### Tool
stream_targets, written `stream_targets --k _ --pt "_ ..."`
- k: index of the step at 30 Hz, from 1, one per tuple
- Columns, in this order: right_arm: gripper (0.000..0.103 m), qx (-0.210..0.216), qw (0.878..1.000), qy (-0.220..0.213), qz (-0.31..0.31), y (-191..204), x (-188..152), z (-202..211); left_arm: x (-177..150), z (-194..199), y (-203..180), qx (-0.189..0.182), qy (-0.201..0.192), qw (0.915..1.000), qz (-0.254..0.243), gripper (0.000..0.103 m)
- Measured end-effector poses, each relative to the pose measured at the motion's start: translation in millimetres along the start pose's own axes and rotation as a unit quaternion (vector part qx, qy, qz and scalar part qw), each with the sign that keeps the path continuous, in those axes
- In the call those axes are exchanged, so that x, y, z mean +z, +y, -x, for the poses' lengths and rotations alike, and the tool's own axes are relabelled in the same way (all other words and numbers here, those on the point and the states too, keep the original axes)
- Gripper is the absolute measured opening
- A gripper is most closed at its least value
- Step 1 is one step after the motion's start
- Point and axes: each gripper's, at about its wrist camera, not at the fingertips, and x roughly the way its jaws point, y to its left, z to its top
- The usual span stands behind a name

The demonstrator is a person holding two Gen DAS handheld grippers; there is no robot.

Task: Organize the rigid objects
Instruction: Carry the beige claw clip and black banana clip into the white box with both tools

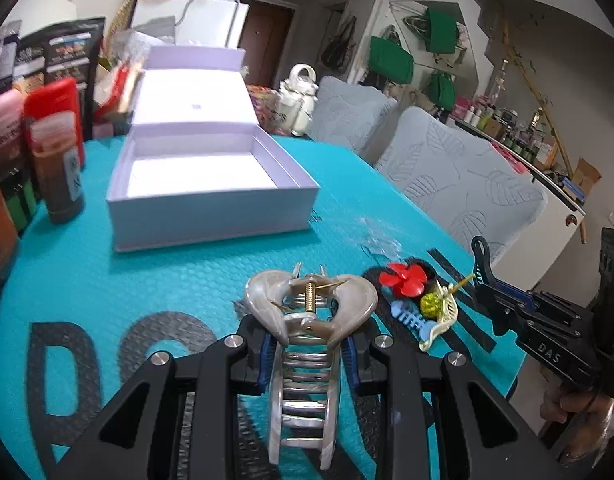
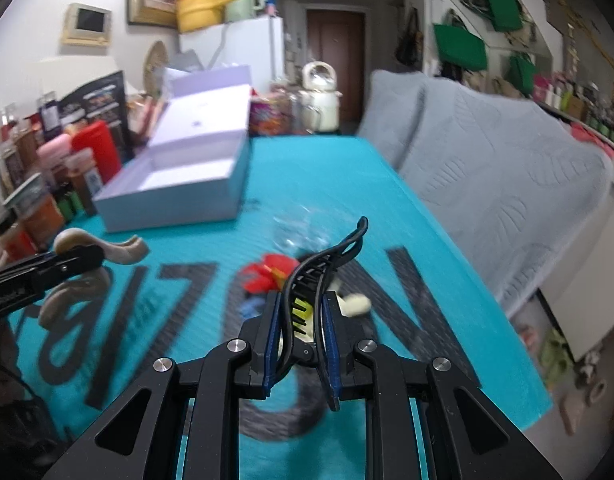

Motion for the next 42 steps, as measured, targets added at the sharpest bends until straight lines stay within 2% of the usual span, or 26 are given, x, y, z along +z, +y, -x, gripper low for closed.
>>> stream_targets --k 7,13,26,42 --pt "0.020 0.041 0.999 -0.019 0.015 22.4 21.3 5.4 20.8 16.4 13.5 0.035 -0.016 0.9992 0.004 0.027" --pt "0.020 0.055 0.998 -0.022 0.032 38.7 37.3 -3.2 38.7 25.6 23.6 0.057 -0.027 0.9980 0.005 0.027" --pt "0.020 0.109 0.992 -0.031 0.061 66.3 81.1 -15.8 76.7 33.7 36.4 0.080 -0.048 0.9956 -0.004 0.027" --pt "0.020 0.138 0.985 -0.040 0.097 94.7 146.8 -43.6 139.9 26.6 51.9 0.108 -0.068 0.9914 -0.029 0.027"
